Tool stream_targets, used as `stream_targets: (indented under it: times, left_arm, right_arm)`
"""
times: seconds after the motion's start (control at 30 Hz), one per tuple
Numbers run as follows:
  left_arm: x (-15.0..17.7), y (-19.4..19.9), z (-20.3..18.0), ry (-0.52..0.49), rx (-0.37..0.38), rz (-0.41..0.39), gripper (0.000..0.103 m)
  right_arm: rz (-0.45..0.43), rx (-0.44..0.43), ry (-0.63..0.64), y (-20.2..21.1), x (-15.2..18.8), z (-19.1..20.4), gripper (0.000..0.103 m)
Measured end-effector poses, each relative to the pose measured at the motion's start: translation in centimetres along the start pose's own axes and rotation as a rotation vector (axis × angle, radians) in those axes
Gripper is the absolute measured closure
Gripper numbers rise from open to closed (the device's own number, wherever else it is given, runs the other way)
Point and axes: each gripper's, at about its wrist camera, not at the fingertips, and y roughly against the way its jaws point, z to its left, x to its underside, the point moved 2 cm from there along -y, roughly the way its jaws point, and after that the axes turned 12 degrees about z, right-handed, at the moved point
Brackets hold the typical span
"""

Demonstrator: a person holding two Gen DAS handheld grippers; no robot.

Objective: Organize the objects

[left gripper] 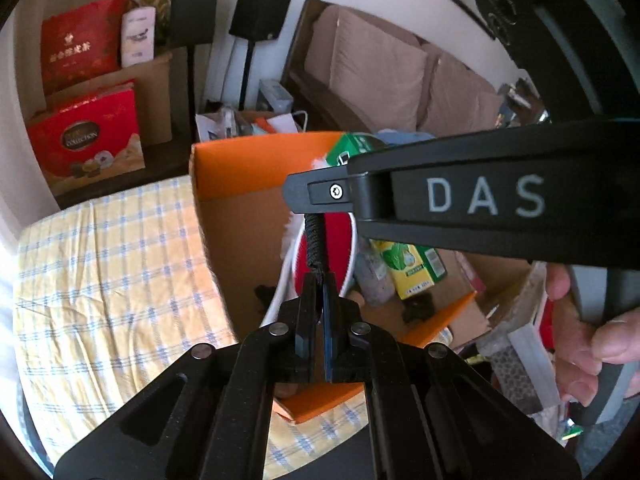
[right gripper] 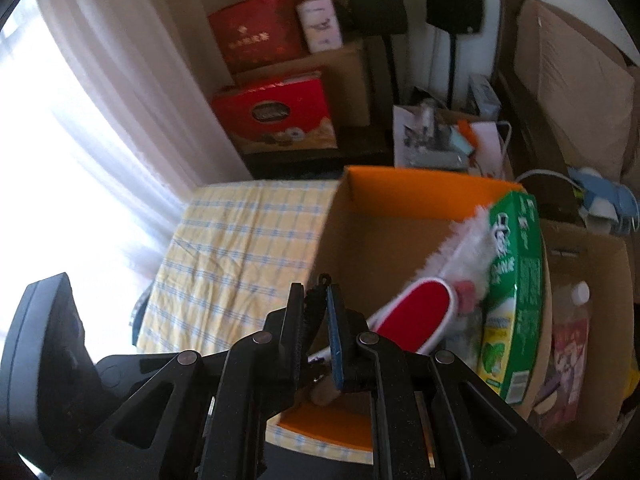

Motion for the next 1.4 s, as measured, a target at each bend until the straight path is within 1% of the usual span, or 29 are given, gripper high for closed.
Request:
stream_targets:
  times: [0.13,0.23,0.37,0.43,0.57,0.63,0.7,0.77,0.8,0.83,0.97,1.03,1.07,1.1,1.13,1.17,1.23,1.33,1.4]
  left_arm:
    - [0.1,-1.1,0.0,0.003,-0.016,0.028,0.100]
    - [0.1,-2.0,0.4,0.008,-0.024,0.056,0.100]
    - [0.4,-2.7,0.8,0.009,-0.032,0.075,0.099]
    - [0.5,-2.9,0.9,0.014,-0.040,0.081,0.087]
    - [0.8,-2.6,1.2,0.026,-0.059,0.063,0.073]
    - [0.9,-2.3,1.5,0.035,-0.061,0.051,0.061]
    - [1.1,-1.8,1.7,0.039,-0.079,0.041,0.059]
    - [1.2,-1.2,1.9,0.042,-0.096,0.033,0.056]
    - [1.3,-0.9,2.1,0.045,-0.106,0.028,0.052]
    - [1.4,-0.5,2.3,0.050,-0.115,0.019,0.048]
    - [1.8,1.0,2.8,0.057,-0.150,-0.012,0.043]
    - [2.1,1.9,3.2,0.067,-0.164,-0.034,0.033]
    - [2.2,2.2,3.5,0.075,-0.167,-0.043,0.030]
    - [2.3,2.7,3.8,0.087,-0.169,-0.055,0.027]
    - [2.4,3.1,4.1,0.094,-0.170,-0.063,0.024]
    - [2.5,3.5,4.4,0.101,-0.176,-0.072,0.022]
    - [2.9,4.2,5.0,0.113,-0.194,-0.091,0.016]
    - [3.7,5.2,5.8,0.136,-0.214,-0.110,0.015]
    - [4.4,5.5,6.2,0.154,-0.254,-0.098,0.011]
  right_arm:
    - [0.021,-0.009,-0.029,-1.3,0.8,-1.6,0.093]
    - [0.035,-0.014,-0.045,-2.3,1.2,-2.4,0.093]
    - [0.048,-0.032,-0.066,-3.5,1.7,-2.9,0.093]
    - [0.050,-0.037,-0.073,-3.8,1.8,-3.1,0.093]
    - [0.054,-0.035,-0.087,-4.6,1.9,-3.6,0.093]
    - [0.057,-0.029,-0.094,-5.0,1.9,-3.8,0.093]
    - [0.054,-0.008,-0.111,-5.2,2.1,-4.2,0.092]
    - [0.043,0.014,-0.119,-5.0,2.3,-4.5,0.081]
    - [0.025,0.021,-0.114,-4.6,2.4,-4.5,0.070]
    - [0.010,0.031,-0.108,-4.3,2.5,-4.3,0.062]
    - [-0.055,0.057,-0.092,-2.8,3.2,-4.0,0.050]
    - [-0.083,0.063,-0.086,-2.4,3.5,-3.8,0.040]
    - [-0.099,0.067,-0.081,-2.2,3.7,-3.7,0.038]
    - [-0.116,0.076,-0.078,-2.0,3.9,-3.5,0.033]
    - [-0.135,0.084,-0.074,-1.8,4.2,-3.4,0.029]
    - [-0.156,0.092,-0.068,-1.6,4.3,-3.3,0.028]
    - [-0.195,0.119,-0.058,-1.4,4.9,-2.8,0.022]
    - [-0.246,0.140,-0.046,-1.0,5.9,-2.2,0.018]
    - [-0.274,0.167,-0.033,-0.9,6.7,-1.5,0.017]
